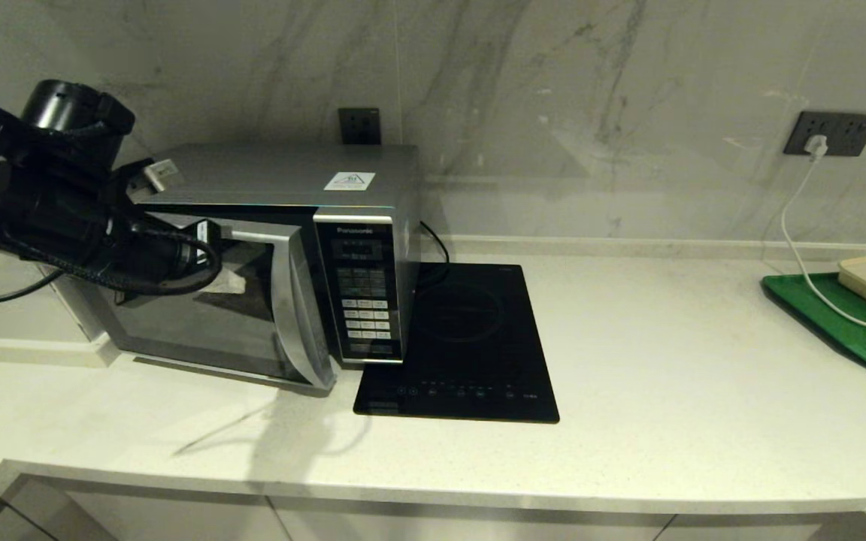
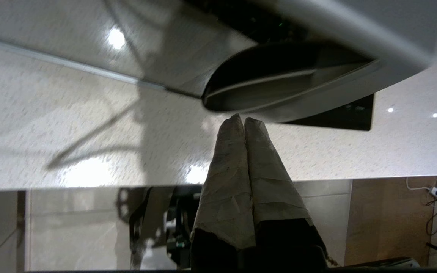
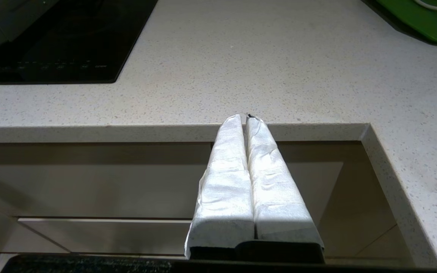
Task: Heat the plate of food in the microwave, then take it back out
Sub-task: Close the microwave oven
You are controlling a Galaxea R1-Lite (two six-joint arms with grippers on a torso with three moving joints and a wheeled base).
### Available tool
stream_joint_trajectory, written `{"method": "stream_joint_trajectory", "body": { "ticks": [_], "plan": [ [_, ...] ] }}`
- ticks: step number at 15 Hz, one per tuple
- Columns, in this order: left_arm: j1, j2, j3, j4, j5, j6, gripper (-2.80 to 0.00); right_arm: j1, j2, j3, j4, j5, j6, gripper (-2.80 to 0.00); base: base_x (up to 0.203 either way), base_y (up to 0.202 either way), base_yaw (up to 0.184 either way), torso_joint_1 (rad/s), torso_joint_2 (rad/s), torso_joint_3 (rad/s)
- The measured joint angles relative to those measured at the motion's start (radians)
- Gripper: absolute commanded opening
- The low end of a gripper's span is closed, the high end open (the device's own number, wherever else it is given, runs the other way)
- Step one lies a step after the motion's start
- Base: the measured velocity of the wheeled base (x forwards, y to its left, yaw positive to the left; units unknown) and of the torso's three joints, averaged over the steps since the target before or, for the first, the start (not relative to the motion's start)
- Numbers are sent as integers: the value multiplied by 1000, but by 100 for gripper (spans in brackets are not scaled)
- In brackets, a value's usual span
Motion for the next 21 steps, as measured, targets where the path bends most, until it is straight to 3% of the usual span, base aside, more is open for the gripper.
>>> {"method": "stream_joint_trajectory", "body": {
  "ticks": [7,12,17,21],
  "plan": [
    [-59,36,4,-164,15,12,-280,0,0,0,0,0,0,-280,0,0,0,0,0,0],
    [-61,128,4,-352,125,21,-280,0,0,0,0,0,0,-280,0,0,0,0,0,0],
    [-62,161,6,-416,127,47,-280,0,0,0,0,0,0,-280,0,0,0,0,0,0],
    [-64,94,61,-381,125,52,-280,0,0,0,0,0,0,-280,0,0,0,0,0,0]
  ]
}}
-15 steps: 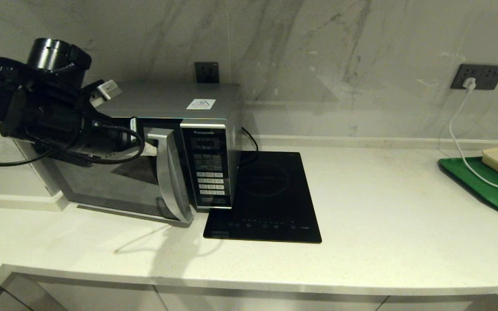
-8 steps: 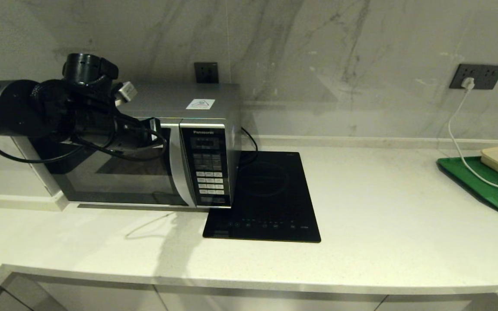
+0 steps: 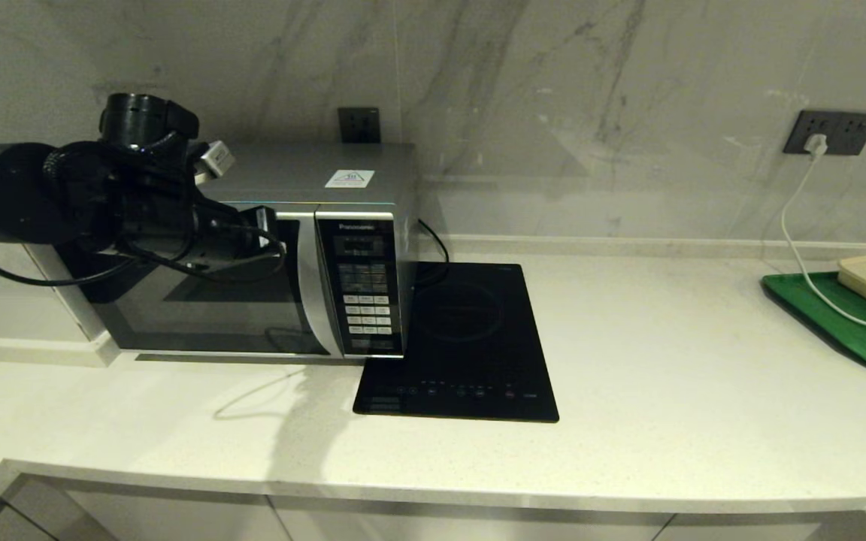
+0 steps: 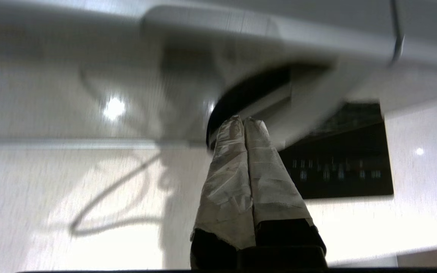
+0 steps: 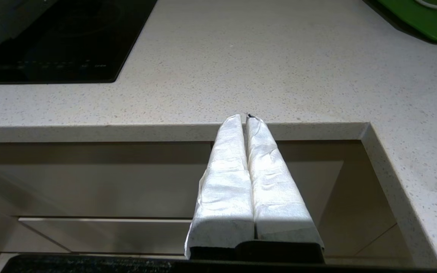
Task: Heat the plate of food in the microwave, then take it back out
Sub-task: Close the microwave oven
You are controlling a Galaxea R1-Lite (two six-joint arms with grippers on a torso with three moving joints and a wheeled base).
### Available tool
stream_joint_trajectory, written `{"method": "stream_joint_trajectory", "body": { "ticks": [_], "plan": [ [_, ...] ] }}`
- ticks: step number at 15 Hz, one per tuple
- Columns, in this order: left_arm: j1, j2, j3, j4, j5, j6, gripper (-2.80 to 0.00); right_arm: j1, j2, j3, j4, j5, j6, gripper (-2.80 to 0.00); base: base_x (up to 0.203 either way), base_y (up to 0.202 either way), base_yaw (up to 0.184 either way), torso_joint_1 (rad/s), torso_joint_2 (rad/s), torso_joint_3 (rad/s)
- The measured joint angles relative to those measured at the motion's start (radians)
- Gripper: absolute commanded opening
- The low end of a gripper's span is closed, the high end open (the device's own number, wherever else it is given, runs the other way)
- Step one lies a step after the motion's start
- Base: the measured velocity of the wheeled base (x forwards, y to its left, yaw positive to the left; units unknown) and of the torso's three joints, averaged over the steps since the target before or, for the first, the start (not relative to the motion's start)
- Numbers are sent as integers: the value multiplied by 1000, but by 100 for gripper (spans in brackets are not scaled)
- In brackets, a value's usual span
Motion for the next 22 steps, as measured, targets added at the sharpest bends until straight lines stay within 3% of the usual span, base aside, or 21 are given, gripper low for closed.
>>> {"method": "stream_joint_trajectory", "body": {
  "ticks": [4,8,10,13,15,18,20,22],
  "plan": [
    [-11,-177,193,163,-10,-2,-280,0,0,0,0,0,0,-280,0,0,0,0,0,0],
    [-51,-408,500,234,-7,-1,-280,0,0,0,0,0,0,-280,0,0,0,0,0,0],
    [-97,-485,639,217,-3,1,-280,0,0,0,0,0,0,-280,0,0,0,0,0,0],
    [-143,-482,734,49,40,30,-280,0,0,0,0,0,0,-280,0,0,0,0,0,0],
    [-183,-435,799,-122,168,146,-280,0,0,0,0,-1,0,-280,0,0,0,0,0,0],
    [-215,-364,893,-409,351,411,-280,0,0,0,0,0,0,-280,0,0,0,0,0,0],
    [-222,-333,933,-553,376,570,-280,0,0,0,0,0,0,-280,0,0,0,0,0,0],
    [-239,-311,943,-593,379,684,-280,0,0,0,0,0,0,-280,0,0,0,0,0,0]
  ]
}}
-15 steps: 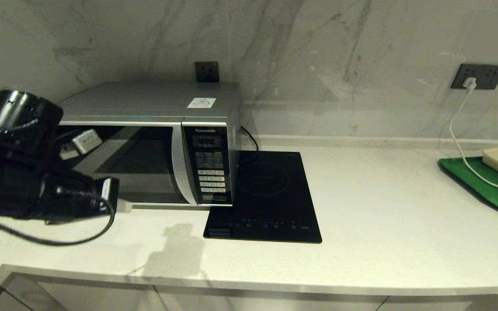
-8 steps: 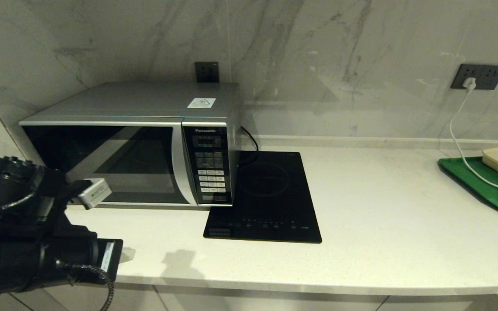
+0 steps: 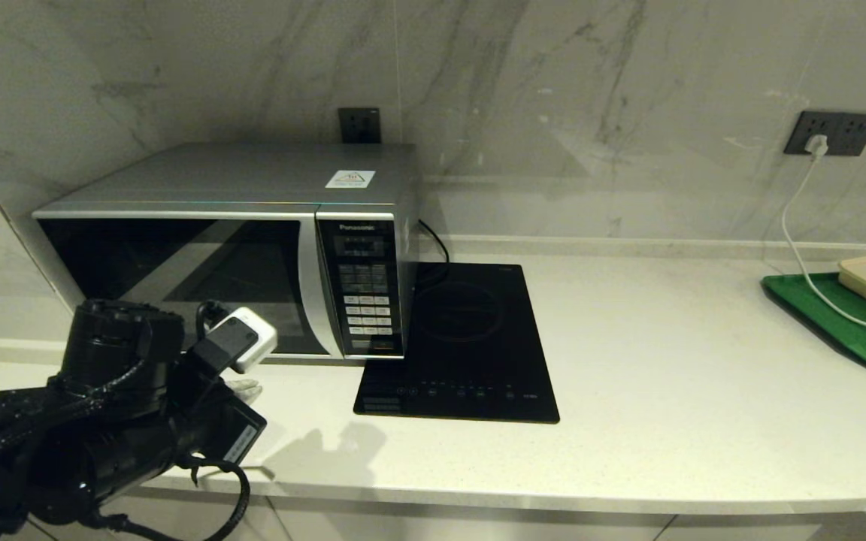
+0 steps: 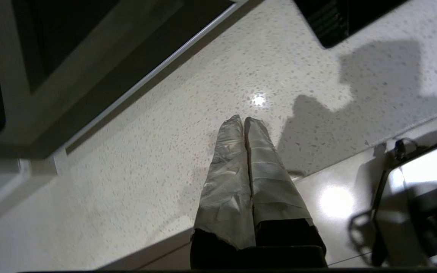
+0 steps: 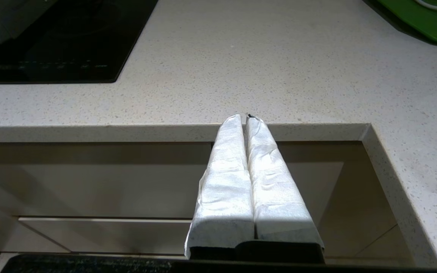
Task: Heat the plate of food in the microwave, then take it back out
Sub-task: Close the microwave oven, then open the microwave oven
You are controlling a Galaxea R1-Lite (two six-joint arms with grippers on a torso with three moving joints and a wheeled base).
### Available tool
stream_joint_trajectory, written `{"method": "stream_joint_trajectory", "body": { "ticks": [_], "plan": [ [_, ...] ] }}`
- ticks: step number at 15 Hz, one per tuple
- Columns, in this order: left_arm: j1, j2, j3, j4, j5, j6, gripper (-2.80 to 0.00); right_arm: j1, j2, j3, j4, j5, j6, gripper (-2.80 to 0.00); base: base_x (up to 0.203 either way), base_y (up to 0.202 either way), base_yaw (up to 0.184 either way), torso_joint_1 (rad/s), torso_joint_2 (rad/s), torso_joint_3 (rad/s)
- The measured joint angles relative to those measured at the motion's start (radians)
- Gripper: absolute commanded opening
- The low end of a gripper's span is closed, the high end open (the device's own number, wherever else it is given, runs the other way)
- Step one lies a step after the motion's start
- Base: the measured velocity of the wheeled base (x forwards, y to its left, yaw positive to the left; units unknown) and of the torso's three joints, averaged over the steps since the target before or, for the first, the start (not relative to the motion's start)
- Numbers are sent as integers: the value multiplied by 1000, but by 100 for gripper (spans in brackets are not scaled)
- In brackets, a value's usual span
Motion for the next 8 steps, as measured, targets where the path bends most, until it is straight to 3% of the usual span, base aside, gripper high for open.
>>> {"method": "stream_joint_trajectory", "body": {
  "ticks": [4,8],
  "plan": [
    [-68,52,6,-14,18,125,-280,0,0,0,0,0,0,-280,0,0,0,0,0,0],
    [-146,139,-4,-43,60,150,-280,0,0,0,0,0,0,-280,0,0,0,0,0,0]
  ]
}}
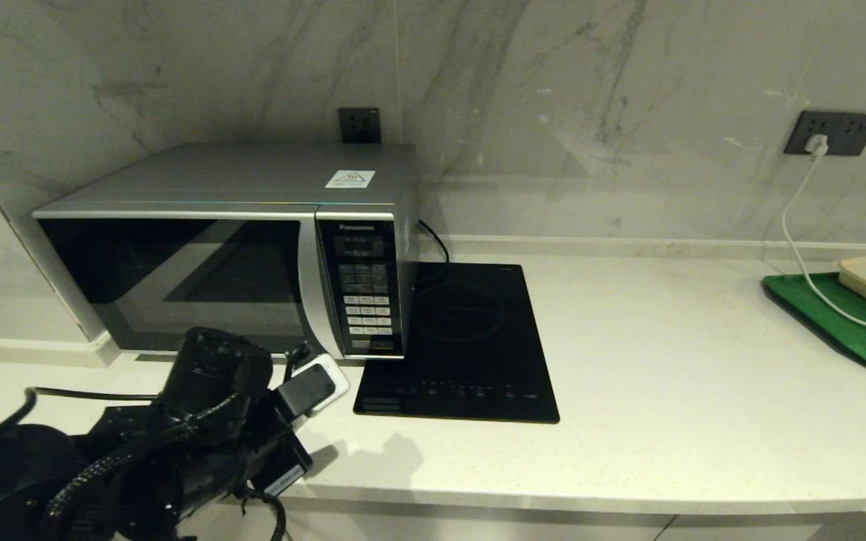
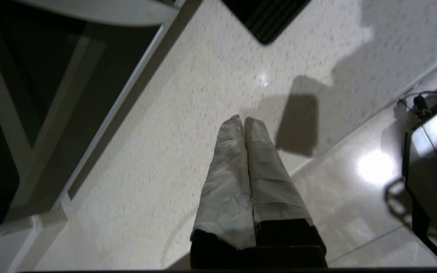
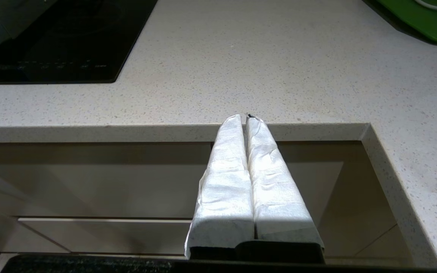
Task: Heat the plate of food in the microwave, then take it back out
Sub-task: Open the microwave oven
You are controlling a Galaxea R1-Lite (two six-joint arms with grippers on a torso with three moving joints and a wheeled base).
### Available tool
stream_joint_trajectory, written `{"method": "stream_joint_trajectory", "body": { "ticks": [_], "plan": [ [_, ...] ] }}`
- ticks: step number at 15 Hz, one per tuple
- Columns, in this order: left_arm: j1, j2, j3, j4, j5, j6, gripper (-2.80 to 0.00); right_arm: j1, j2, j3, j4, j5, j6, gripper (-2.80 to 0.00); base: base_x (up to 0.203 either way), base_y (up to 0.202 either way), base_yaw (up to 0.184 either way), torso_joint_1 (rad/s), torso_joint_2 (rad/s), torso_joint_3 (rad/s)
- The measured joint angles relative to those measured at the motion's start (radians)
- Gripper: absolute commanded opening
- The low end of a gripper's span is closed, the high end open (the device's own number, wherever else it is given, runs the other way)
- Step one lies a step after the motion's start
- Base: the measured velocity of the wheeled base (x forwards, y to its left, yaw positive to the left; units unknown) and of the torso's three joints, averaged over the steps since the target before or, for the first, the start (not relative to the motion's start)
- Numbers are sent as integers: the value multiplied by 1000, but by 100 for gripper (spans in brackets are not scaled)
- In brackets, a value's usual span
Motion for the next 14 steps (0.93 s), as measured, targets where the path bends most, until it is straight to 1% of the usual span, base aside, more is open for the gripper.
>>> {"method": "stream_joint_trajectory", "body": {
  "ticks": [2,5,8,10,13,14],
  "plan": [
    [-37,59,-9,-82,23,-2,-280,0,0,0,0,0,0,-280,0,0,0,0,0,0],
    [-56,152,-20,-231,74,5,-280,0,0,0,0,0,1,-280,0,0,0,0,0,0],
    [-65,209,-34,-264,80,10,-280,0,0,0,0,0,0,-280,0,0,0,0,0,0],
    [-67,256,-61,-306,90,19,-280,0,0,0,0,0,0,-280,0,0,0,0,0,0],
    [-67,326,-91,-360,107,72,-280,0,0,0,0,0,0,-280,0,0,0,0,0,0],
    [-67,351,-108,-378,115,78,-280,0,0,0,0,0,0,-280,0,0,0,0,0,0]
  ]
}}
